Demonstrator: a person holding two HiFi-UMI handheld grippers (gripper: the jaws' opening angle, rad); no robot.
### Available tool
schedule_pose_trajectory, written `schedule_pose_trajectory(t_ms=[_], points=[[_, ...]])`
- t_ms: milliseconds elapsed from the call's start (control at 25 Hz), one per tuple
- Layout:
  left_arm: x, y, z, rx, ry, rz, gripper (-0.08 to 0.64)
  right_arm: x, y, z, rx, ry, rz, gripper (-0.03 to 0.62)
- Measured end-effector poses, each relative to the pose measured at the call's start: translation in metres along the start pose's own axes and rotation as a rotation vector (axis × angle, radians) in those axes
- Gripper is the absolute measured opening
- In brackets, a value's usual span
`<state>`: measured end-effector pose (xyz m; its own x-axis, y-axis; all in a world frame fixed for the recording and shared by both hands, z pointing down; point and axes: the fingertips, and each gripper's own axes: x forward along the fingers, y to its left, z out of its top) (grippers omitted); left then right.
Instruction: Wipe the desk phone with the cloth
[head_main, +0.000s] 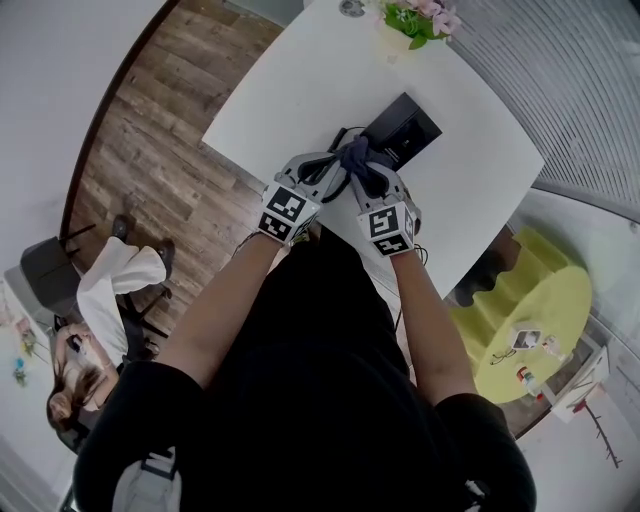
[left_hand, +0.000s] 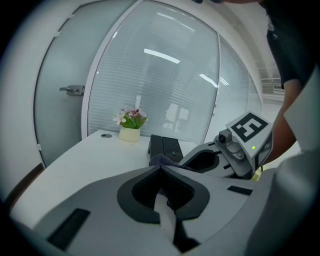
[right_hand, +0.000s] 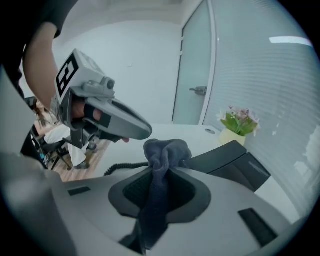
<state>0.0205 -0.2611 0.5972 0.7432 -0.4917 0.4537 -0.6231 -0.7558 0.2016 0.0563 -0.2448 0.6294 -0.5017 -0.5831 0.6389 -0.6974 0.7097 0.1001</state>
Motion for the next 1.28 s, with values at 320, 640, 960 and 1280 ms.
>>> schedule_pose_trajectory(t_ms=[320, 640, 960, 1280], points=[[-0.041, -0.023, 0.076, 0.051, -0.149, -0.048, 0.011, -0.075, -0.033, 0.073, 0.21, -0.256, -0.078, 0.084], [-0.085, -0.057, 0.147, 0.139, -0.262, -0.092, 0.011, -0.159, -0.035, 0.142, 0.233, -0.466, -0.139, 0.086], [-0.129, -0.084, 0.208, 0.204, -0.373, -0.102, 0.011, -0.224, -0.022, 0.204, 0.17, -0.621, -0.173, 0.086], [-0.159, -0.104, 0.226, 0.197, -0.368, -0.124, 0.011, -0.258, -0.008, 0.224, 0.137, -0.668, -0.183, 0.086]])
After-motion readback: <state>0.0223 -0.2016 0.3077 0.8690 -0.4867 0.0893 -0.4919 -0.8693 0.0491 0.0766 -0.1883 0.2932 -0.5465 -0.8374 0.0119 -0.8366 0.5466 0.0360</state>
